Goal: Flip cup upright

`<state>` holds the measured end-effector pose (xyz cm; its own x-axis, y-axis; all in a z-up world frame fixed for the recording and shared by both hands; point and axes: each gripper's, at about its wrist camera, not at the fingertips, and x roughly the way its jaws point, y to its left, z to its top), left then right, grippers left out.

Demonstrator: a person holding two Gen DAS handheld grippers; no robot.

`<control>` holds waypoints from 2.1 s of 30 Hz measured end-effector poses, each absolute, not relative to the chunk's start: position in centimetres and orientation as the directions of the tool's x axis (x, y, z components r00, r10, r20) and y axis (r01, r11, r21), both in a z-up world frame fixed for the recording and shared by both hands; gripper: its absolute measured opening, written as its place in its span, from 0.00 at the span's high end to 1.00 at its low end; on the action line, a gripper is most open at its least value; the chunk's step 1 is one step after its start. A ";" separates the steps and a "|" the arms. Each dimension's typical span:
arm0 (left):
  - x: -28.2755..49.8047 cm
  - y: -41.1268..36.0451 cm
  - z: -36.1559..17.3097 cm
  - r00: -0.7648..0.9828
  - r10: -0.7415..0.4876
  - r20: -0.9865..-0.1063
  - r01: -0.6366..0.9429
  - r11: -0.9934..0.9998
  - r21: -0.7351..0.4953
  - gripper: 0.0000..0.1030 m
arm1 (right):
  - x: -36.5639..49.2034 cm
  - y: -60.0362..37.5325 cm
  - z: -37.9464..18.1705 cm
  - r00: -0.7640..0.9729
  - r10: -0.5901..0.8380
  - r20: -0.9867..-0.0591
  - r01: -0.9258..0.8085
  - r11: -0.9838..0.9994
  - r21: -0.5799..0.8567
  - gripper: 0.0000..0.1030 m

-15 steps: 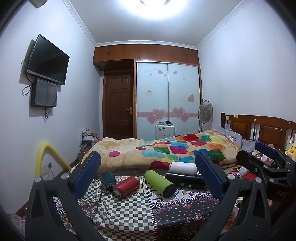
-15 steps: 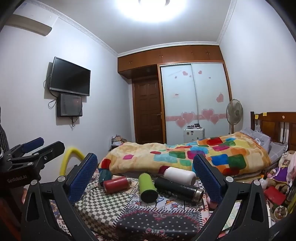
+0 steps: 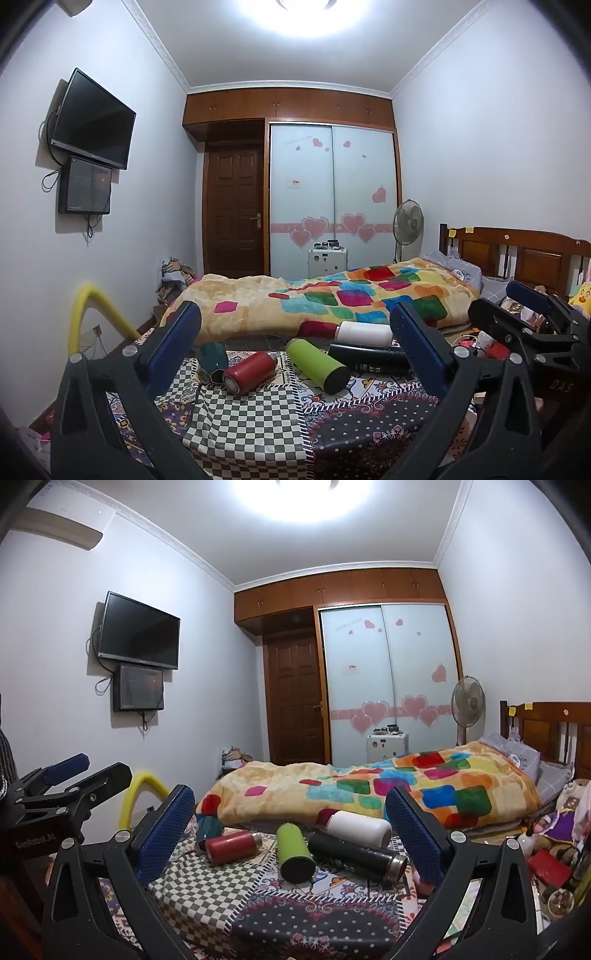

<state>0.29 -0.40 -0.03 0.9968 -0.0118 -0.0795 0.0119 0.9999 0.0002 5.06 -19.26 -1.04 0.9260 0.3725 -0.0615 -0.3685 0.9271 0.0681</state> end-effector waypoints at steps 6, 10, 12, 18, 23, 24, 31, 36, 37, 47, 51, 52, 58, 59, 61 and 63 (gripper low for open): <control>0.5 -0.2 -0.2 0.996 -0.013 -0.084 0.013 1.000 -0.004 0.00 | 5.1 -19.2 -1.0 0.926 0.373 -0.064 -0.369 0.927 0.066 0.00; 0.7 -0.2 -0.6 0.997 -0.014 -0.080 0.014 1.000 -0.008 0.00 | 5.2 -19.2 -1.3 0.927 0.370 -0.063 -0.366 0.928 0.065 0.00; 0.7 -0.1 -0.7 0.997 -0.013 -0.077 0.013 1.000 -0.009 0.00 | 5.3 -19.2 -1.2 0.927 0.370 -0.064 -0.366 0.928 0.065 0.00; 0.5 0.0 -0.7 0.997 -0.015 -0.072 0.014 1.000 -0.008 0.00 | 5.2 -19.2 -1.3 0.927 0.370 -0.065 -0.366 0.928 0.064 0.00; 0.3 0.1 -0.7 0.998 -0.015 -0.068 0.015 1.000 -0.008 0.00 | 5.2 -19.2 -1.3 0.927 0.371 -0.065 -0.367 0.928 0.063 0.00; 0.3 0.2 -0.7 0.998 -0.015 -0.067 0.015 1.000 -0.010 0.00 | 5.5 -19.1 -1.9 0.926 0.371 -0.065 -0.367 0.928 0.061 0.00; 0.1 0.6 -0.4 0.998 -0.013 -0.062 0.013 1.000 -0.016 0.00 | 5.6 -19.1 -2.1 0.927 0.369 -0.067 -0.366 0.929 0.055 0.00; 0.0 0.5 -0.4 0.998 -0.016 -0.060 0.015 1.000 -0.016 0.00 | 5.6 -19.0 -2.0 0.927 0.369 -0.068 -0.366 0.929 0.053 0.00; 0.0 0.5 -0.4 0.998 -0.018 -0.060 0.017 1.000 -0.015 0.00 | 5.6 -19.1 -2.0 0.927 0.370 -0.067 -0.367 0.929 0.054 0.00; 0.0 0.4 -0.4 0.998 -0.018 -0.057 0.017 1.000 -0.020 0.00 | 5.5 -19.0 -2.0 0.927 0.369 -0.069 -0.366 0.929 0.050 0.00; 0.0 0.4 -0.4 0.998 -0.017 -0.055 0.016 1.000 -0.018 0.00 | 5.6 -19.0 -2.0 0.927 0.369 -0.068 -0.366 0.929 0.050 0.00; 0.0 0.5 -0.4 0.998 -0.017 -0.055 0.016 1.000 -0.019 0.00 | 5.6 -19.0 -1.9 0.927 0.370 -0.068 -0.367 0.929 0.051 0.00; 0.3 0.6 -0.5 0.998 -0.020 -0.060 0.018 1.000 -0.025 0.00 | 5.9 -18.9 -1.8 0.926 0.369 -0.078 -0.366 0.929 0.051 0.00; 0.3 0.6 -0.5 0.998 -0.019 -0.060 0.017 1.000 -0.024 0.00 | 6.0 -18.8 -1.9 0.926 0.369 -0.082 -0.366 0.929 0.051 0.00; 0.4 0.5 -0.6 0.998 -0.019 -0.062 0.017 1.000 -0.023 0.00 | 6.0 -18.8 -1.8 0.925 0.371 -0.084 -0.368 0.929 0.052 0.00; 0.6 0.6 -0.6 0.998 -0.020 -0.063 0.019 1.000 -0.023 0.00 | 6.0 -18.7 -1.7 0.925 0.372 -0.084 -0.368 0.928 0.052 0.00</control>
<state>0.57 0.57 -0.58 0.9978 -0.0200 -0.0629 0.0186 0.9996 -0.0233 6.04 -18.75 -1.73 0.9246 0.3715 -0.0843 -0.3682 0.9283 0.0520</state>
